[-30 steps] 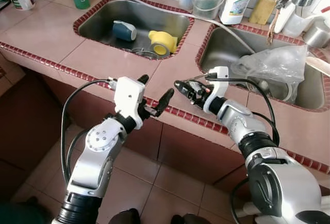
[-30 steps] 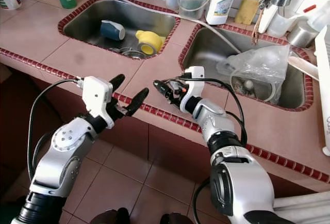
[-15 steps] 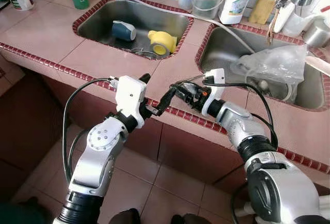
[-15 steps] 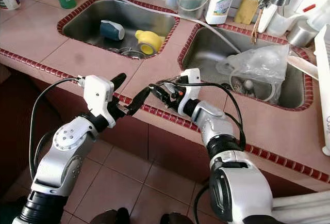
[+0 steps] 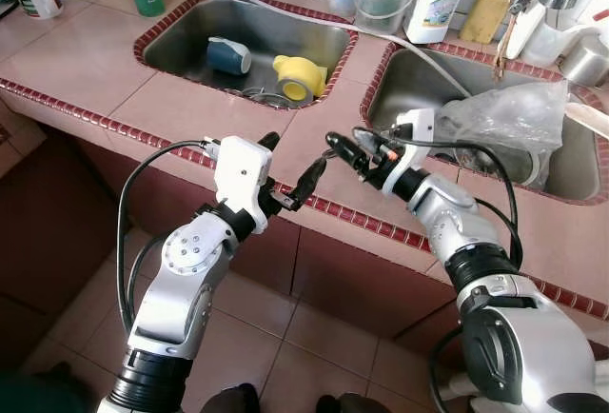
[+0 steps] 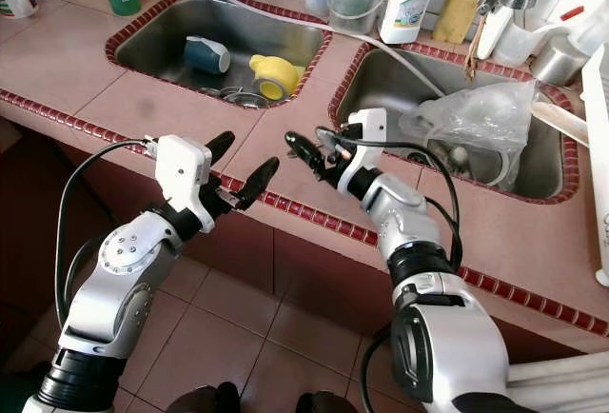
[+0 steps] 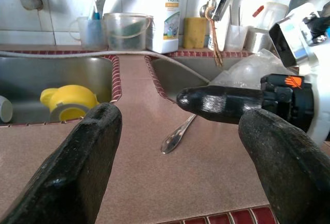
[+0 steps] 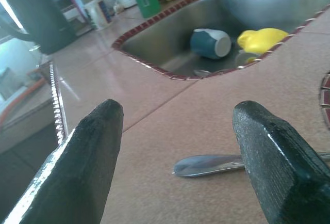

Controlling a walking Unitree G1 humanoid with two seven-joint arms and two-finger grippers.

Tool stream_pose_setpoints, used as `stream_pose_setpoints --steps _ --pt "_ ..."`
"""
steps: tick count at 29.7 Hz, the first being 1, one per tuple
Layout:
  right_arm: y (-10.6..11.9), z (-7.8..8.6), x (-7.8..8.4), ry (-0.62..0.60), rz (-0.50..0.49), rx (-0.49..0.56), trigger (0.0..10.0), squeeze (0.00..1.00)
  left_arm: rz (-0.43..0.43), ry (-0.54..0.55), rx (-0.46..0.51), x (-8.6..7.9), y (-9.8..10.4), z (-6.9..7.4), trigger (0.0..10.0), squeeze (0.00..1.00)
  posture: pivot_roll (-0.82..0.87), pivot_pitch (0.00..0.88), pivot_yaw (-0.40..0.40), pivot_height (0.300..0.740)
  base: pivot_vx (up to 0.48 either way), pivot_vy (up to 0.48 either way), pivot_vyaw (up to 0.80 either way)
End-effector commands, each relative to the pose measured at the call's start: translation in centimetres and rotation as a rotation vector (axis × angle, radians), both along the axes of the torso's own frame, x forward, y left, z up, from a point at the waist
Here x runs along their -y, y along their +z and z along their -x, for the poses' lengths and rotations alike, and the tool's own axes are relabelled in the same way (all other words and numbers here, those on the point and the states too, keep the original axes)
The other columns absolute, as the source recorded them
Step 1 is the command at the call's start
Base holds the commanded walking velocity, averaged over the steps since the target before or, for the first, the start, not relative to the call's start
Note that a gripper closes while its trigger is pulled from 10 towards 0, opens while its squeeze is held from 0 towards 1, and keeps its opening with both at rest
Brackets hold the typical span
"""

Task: Kitchen organization

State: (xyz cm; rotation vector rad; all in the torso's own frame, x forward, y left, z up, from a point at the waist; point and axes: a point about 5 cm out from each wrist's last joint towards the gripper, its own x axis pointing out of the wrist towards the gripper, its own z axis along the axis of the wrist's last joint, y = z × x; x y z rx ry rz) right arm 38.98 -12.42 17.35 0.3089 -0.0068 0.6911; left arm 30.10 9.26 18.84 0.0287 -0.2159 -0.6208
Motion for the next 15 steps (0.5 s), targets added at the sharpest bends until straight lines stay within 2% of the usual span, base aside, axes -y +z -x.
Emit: stream_pose_setpoints --steps 1,15 --pt "0.08 -0.18 0.32 -0.019 -0.006 -0.01 10.0 0.0 -0.001 -0.02 0.001 0.27 0.04 0.21 10.0 0.0 -0.09 0.188 -0.043 0.74 0.0 0.0 0.0" --pt "0.34 -0.58 0.51 -0.038 0.018 -0.029 10.0 0.0 0.006 -0.019 -0.01 0.22 -0.06 0.67 10.0 0.0 -0.08 0.212 -0.048 0.74 0.0 0.0 0.0"
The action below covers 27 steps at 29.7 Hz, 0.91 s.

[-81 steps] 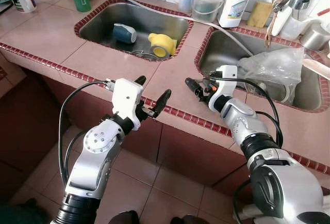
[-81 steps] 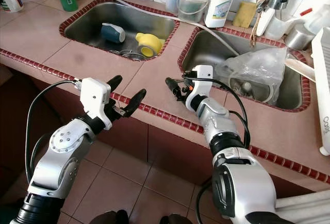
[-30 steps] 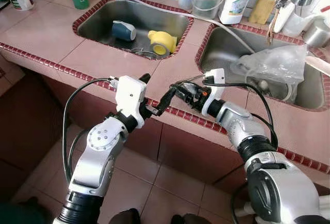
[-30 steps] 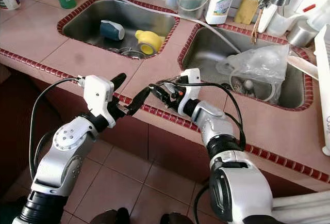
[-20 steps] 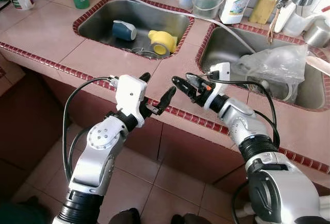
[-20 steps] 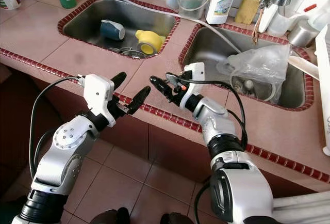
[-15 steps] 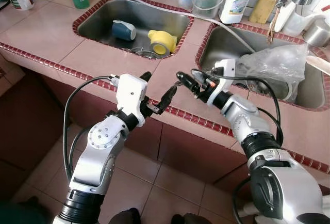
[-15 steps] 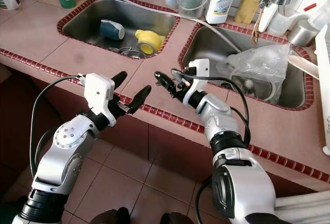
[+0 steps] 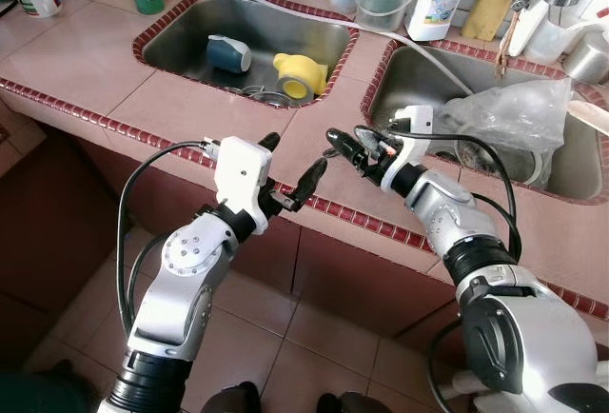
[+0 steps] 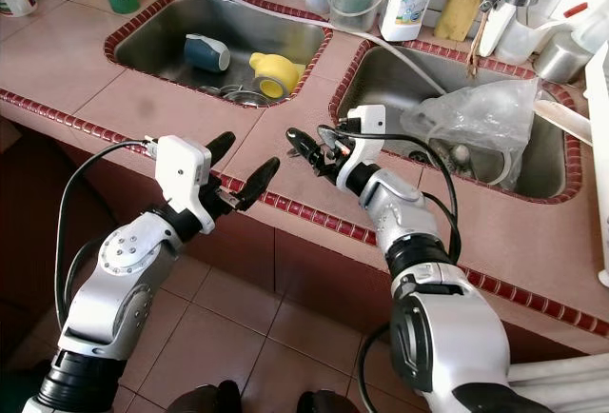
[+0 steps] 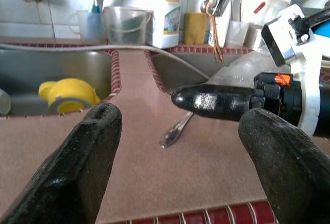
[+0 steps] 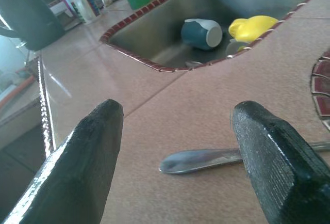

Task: Kitchen organization

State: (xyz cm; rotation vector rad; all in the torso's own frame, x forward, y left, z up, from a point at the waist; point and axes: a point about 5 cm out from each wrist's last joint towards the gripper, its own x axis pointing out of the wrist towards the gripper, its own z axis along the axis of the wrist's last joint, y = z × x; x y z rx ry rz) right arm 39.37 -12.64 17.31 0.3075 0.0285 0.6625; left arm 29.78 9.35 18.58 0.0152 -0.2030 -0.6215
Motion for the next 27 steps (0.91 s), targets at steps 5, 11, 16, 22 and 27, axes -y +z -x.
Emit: stream_pose_setpoints --steps 5,11,16,22,27 --pt "0.4 -0.4 0.3 -0.037 0.01 -0.014 10.0 0.0 -0.001 -0.014 -0.005 0.2 0.0 0.7 10.0 0.0 -0.08 0.223 -0.049 0.74 0.0 0.0 0.0" --pt "-0.2 -0.4 0.4 -0.062 -0.008 -0.079 10.0 0.0 -0.005 -0.009 -0.008 0.1 0.0 0.8 10.0 0.0 -0.07 0.229 -0.052 0.74 0.0 0.0 0.0" --pt "-0.7 -0.5 0.5 -0.077 -0.017 -0.166 10.0 0.0 -0.005 -0.006 -0.011 0.1 0.0 0.9 10.0 0.0 -0.07 0.231 -0.054 0.74 0.0 0.0 0.0" --pt "-0.6 -0.4 0.4 -0.05 -0.004 -0.143 10.0 0.0 -0.005 -0.005 -0.013 0.1 0.0 1.0 10.0 0.0 -0.07 0.232 -0.056 0.74 0.0 0.0 0.0" --pt "-0.4 -0.3 -0.5 0.014 -0.009 -0.129 10.0 0.0 -0.005 -0.003 -0.012 0.1 0.1 0.9 10.0 0.0 -0.07 0.231 -0.058 0.74 0.0 0.0 0.0"
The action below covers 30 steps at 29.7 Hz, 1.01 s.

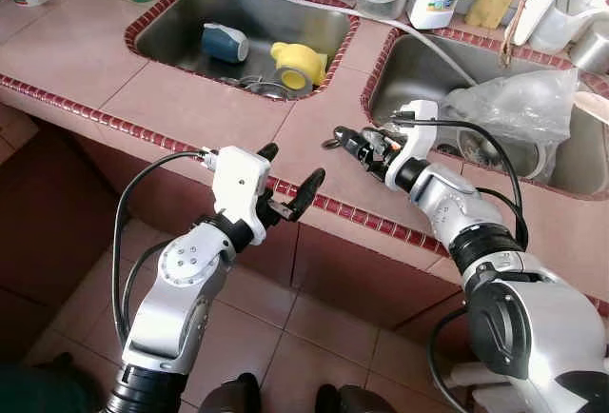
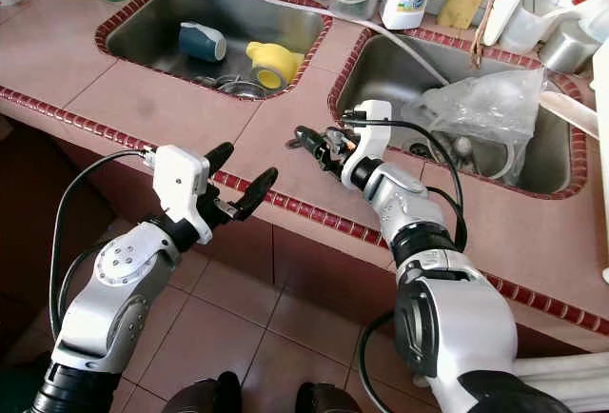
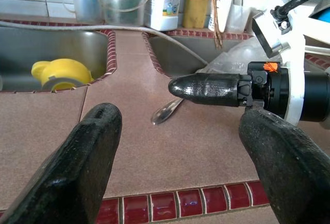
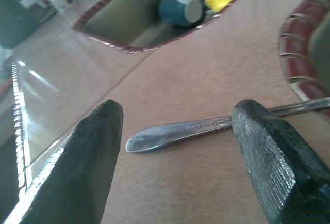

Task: Kitchen organization

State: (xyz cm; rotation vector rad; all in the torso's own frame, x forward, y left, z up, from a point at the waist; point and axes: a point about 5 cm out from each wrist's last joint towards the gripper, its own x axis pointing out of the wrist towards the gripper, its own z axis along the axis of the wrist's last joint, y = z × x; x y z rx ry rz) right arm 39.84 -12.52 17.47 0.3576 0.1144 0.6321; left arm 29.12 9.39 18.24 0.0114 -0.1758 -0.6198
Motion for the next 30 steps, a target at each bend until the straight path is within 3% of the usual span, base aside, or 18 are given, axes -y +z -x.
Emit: stream_pose_setpoints --steps 1,8,30 --pt "-0.6 0.3 -0.7 0.05 0.008 -0.032 10.0 0.0 0.0 -0.004 0.016 0.2 0.4 0.2 10.0 0.0 -0.07 0.232 -0.058 0.74 0.0 0.0 0.0" --pt "-1.0 0.7 -1.8 0.138 0.022 -0.024 10.0 0.0 0.001 0.005 0.02 0.0 0.6 0.1 10.0 0.0 -0.07 0.235 -0.062 0.74 0.0 0.0 0.0" --pt "-1.4 1.5 -3.0 0.276 0.037 0.001 10.0 0.0 0.003 0.005 0.021 0.1 0.6 -0.2 10.0 0.0 -0.08 0.24 -0.06 0.74 0.0 0.0 0.0"
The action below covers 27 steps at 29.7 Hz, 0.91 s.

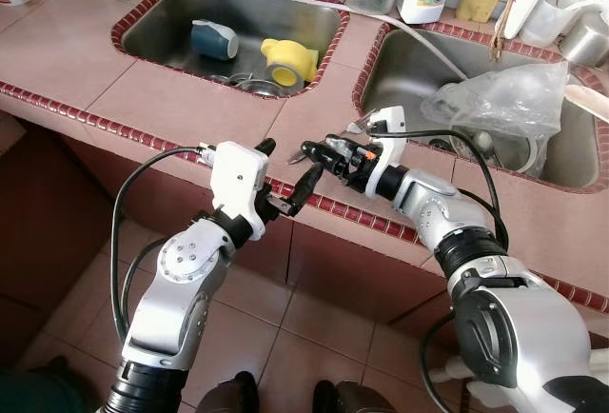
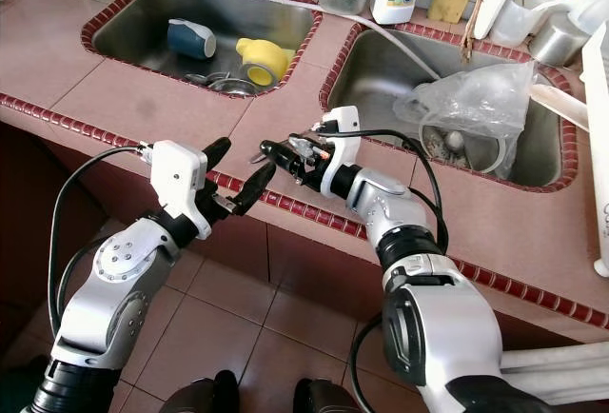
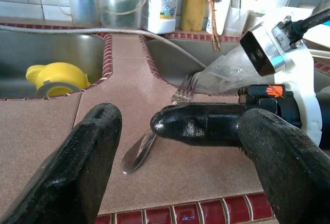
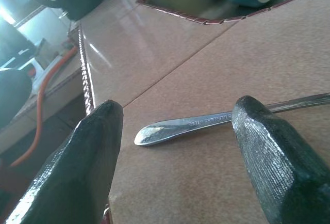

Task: Kitchen organization

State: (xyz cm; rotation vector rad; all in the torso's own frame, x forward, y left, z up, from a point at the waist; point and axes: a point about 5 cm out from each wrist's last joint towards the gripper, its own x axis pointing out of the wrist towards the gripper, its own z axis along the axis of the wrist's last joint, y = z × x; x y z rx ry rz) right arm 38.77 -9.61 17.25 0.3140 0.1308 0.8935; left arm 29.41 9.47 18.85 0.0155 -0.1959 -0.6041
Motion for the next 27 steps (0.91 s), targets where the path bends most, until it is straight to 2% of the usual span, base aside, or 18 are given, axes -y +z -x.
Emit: stream_pose_setpoints --steps 1,8,12,21,22,23,24,25,27 --pt "-1.1 0.4 -0.1 0.013 0.024 -0.024 10.0 0.0 -0.001 -0.01 0.002 0.2 0.0 0.1 10.0 0.0 -0.08 0.239 -0.06 0.74 0.0 0.0 0.0" --pt "-0.1 0.2 0.3 0.0 -0.023 0.035 10.0 0.0 -0.001 -0.009 0.005 0.2 0.1 -0.1 10.0 0.0 -0.08 0.236 -0.059 0.74 0.0 0.0 0.0" --pt "0.4 0.1 0.7 -0.009 -0.006 0.069 10.0 0.0 0.001 -0.008 0.003 0.1 0.1 -0.2 10.0 0.0 -0.08 0.227 -0.056 0.74 0.0 0.0 0.0" --pt "3.1 -0.2 1.0 0.002 -0.095 0.17 10.0 0.0 0.012 -0.019 0.019 0.6 0.4 -0.7 10.0 0.0 -0.09 0.187 -0.05 0.74 0.0 0.0 0.0" --pt "3.4 -0.2 0.9 0.009 -0.103 0.176 10.0 0.04 0.013 -0.02 0.021 0.6 0.4 -0.8 10.0 0.0 -0.09 0.187 -0.05 0.74 0.0 0.0 0.0" --pt "3.5 -0.2 0.9 0.013 -0.106 0.185 10.0 0.13 0.013 -0.02 0.023 0.6 0.5 -0.8 10.0 0.0 -0.1 0.182 -0.051 0.74 0.0 0.0 0.0" --pt "3.9 -0.3 1.1 0.0 -0.112 0.196 10.0 0.91 0.013 -0.021 0.027 0.7 0.5 -0.9 10.0 0.0 -0.1 0.175 -0.052 0.74 0.0 0.0 0.0" --pt "4.0 -0.2 1.1 -0.002 -0.116 0.208 10.0 1.0 0.013 -0.021 0.029 0.7 0.5 -1.0 10.0 0.0 -0.1 0.171 -0.052 0.74 0.0 0.0 0.0" --pt "4.2 -0.2 1.2 -0.011 -0.114 0.223 10.0 1.0 0.012 -0.019 0.031 0.7 0.5 -1.0 10.0 0.0 -0.09 0.162 -0.053 0.74 0.0 0.0 0.0"
